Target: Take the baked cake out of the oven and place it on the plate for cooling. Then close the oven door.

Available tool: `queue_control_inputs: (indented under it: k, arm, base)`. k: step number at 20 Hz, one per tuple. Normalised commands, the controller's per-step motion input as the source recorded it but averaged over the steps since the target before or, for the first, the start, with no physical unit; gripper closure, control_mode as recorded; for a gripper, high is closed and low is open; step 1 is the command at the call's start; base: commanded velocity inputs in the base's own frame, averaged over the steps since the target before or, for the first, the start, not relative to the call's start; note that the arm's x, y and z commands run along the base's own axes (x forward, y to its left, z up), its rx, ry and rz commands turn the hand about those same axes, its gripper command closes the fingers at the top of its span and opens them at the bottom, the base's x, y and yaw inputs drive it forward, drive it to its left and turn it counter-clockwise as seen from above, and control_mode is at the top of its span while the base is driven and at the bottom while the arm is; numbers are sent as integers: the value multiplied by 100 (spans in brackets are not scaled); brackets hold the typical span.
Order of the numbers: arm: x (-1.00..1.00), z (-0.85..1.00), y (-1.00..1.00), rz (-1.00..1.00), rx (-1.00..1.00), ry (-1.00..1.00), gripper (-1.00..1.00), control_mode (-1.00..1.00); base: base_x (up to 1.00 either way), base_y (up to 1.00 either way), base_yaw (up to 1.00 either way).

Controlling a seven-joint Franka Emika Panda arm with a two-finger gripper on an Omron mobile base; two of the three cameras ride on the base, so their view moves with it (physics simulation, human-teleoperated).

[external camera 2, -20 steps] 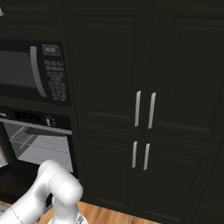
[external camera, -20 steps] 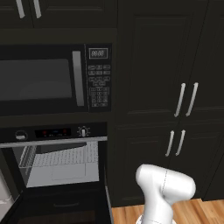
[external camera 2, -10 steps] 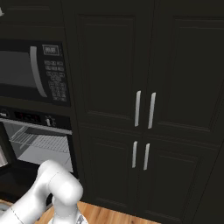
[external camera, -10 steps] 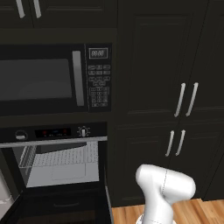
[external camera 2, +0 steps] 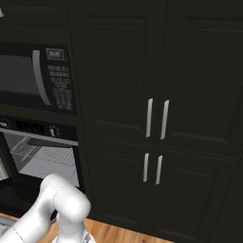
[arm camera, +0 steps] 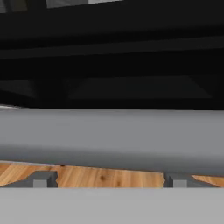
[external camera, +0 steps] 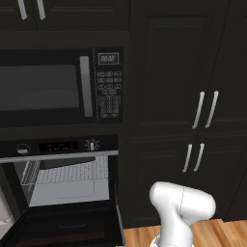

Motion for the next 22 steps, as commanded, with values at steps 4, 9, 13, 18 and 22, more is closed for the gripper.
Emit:
queue_control_inputs:
  k: [4,9,13,18,22]
  arm:
    - [64,9,0,5,12,-25,-100,-100]
    - [72,7,0,6,15,-20,-100,-100]
    - [75,9,0,5,15,-21,-100,-100]
    - [74,14,0,4,16,-25,-100,-100]
    - [75,14,0,4,17,-30,-100,-100]
  base:
    - [0,0,0]
    - [0,0,0]
    - [0,0,0]
    - [0,0,0]
    - [0,0,0]
